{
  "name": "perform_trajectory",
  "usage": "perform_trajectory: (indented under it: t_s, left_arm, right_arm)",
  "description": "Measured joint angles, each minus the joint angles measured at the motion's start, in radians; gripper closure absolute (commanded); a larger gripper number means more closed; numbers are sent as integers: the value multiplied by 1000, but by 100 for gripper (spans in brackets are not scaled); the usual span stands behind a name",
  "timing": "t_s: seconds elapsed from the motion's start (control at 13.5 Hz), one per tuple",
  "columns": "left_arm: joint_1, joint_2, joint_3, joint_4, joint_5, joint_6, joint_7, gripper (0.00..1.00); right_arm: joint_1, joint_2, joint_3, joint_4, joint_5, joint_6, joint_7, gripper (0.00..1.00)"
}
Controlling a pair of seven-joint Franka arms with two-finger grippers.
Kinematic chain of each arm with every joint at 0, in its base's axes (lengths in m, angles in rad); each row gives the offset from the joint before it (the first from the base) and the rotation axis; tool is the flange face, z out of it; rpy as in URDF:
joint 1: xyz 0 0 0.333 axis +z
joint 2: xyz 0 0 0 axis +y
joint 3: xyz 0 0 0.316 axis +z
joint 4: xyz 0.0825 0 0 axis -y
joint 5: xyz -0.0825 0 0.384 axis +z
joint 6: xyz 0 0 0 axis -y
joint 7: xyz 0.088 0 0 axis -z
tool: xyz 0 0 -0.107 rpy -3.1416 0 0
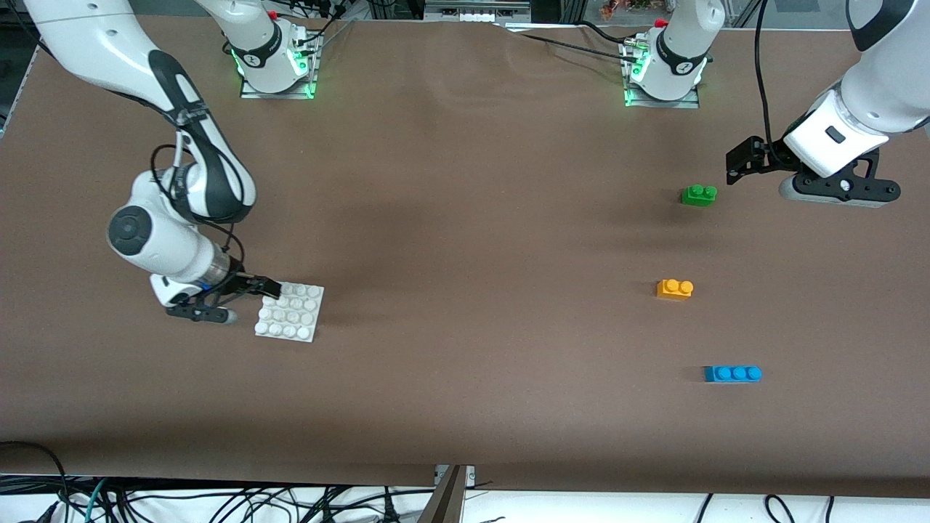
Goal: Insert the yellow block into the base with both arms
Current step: 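Reach the right gripper down to the white base plate, then push the white base plate with the right gripper toward the yellow block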
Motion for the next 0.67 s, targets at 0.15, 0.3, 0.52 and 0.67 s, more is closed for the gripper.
perform_trajectory:
  t_s: [0.15, 0.3, 0.52, 0.67]
  left_arm:
    - [0, 0, 0, 0, 0, 0, 0, 0]
    - [0, 0, 0, 0, 0, 0, 0, 0]
    - [0, 0, 0, 0, 0, 0, 0, 0]
    - [0, 0, 0, 0, 0, 0, 0, 0]
  right_arm:
    - [21, 29, 0, 11, -41, 52, 2, 0]
    - [22, 53, -1, 17, -77, 90, 2, 0]
    - [20, 71, -14, 24, -102, 109, 2, 0]
    - [20, 86, -29, 24, -103, 125, 2, 0]
